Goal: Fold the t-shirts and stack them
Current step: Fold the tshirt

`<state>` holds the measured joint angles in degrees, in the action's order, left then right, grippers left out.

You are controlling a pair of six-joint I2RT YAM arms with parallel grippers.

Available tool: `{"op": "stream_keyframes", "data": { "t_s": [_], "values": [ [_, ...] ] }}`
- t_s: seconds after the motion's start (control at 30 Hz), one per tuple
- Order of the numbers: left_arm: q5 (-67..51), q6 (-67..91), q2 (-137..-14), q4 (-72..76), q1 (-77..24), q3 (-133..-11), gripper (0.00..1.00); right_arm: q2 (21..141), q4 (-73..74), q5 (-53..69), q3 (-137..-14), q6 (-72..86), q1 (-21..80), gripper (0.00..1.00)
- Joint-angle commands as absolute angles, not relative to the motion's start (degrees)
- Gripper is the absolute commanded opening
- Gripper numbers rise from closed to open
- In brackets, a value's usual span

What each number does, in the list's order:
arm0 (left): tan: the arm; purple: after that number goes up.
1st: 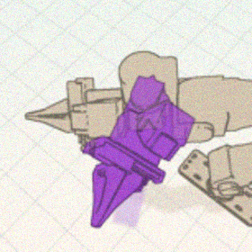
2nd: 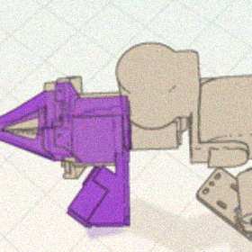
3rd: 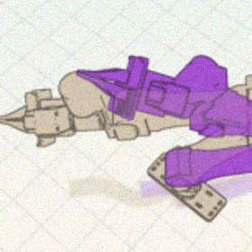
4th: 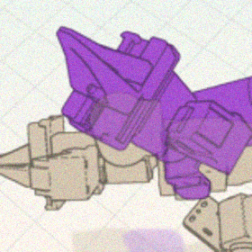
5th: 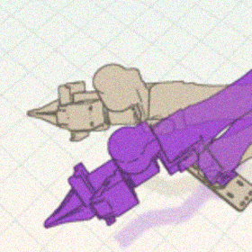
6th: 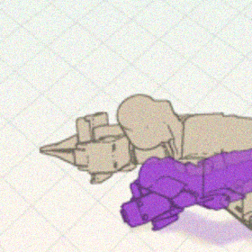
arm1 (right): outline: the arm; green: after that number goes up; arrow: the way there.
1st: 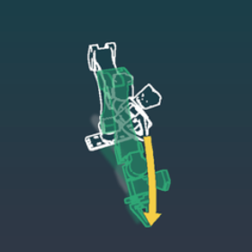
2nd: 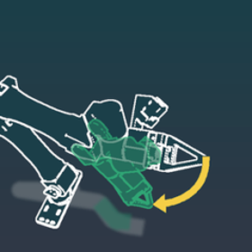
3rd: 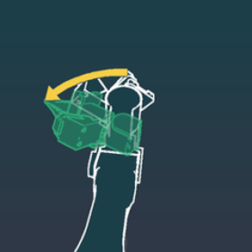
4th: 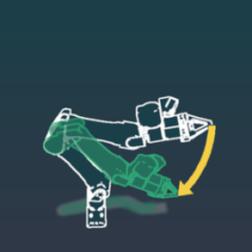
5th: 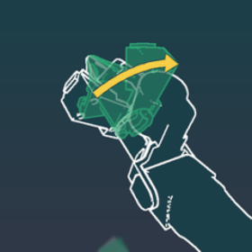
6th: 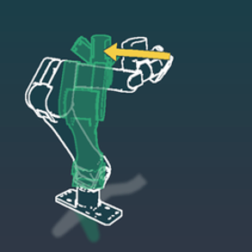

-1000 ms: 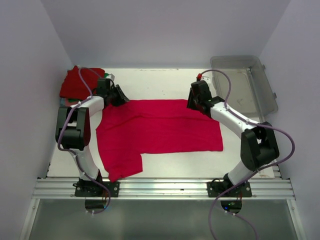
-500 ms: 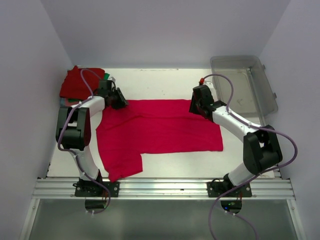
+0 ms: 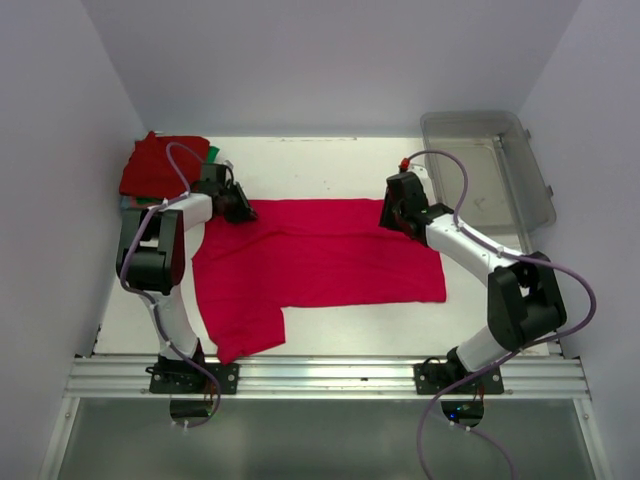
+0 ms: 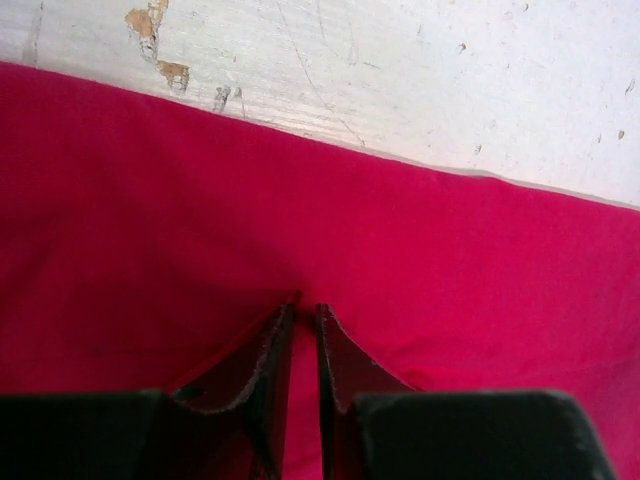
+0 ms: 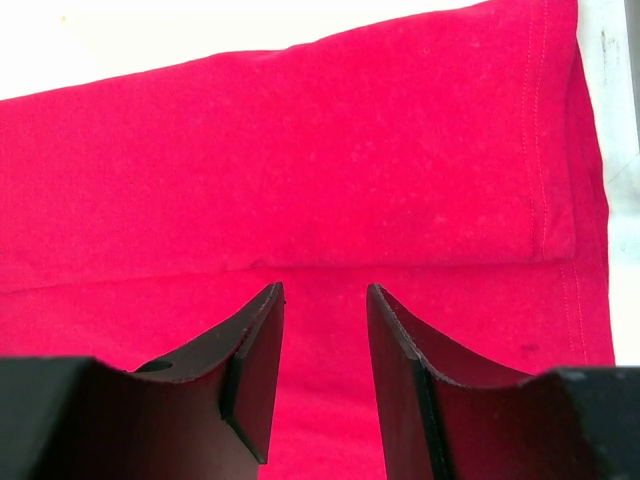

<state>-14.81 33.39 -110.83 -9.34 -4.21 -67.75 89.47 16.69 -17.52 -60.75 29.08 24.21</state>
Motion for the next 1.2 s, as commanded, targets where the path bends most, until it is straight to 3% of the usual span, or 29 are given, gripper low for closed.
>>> {"op": "stream_keyframes", "data": {
  "t_s": [0.0,0.13,1.17],
  "values": [
    [-16.17,32.52,-111.53,-8.00,-4.57,-68.47,0.17,86.57,14.85,-19.69,-60.03,29.97,24.08,0.43],
    [-16.08,32.17,-110.66,-7.91,-4.75,-68.47,0.00,86.40,14.77,-20.04,-59.68,29.88,24.08,0.42],
    [-11.69,34.45,-90.00,-10.81,-13.45,-50.10,0.00,86.92,14.94,-20.66,-58.97,28.74,24.17,0.42]
  ]
}}
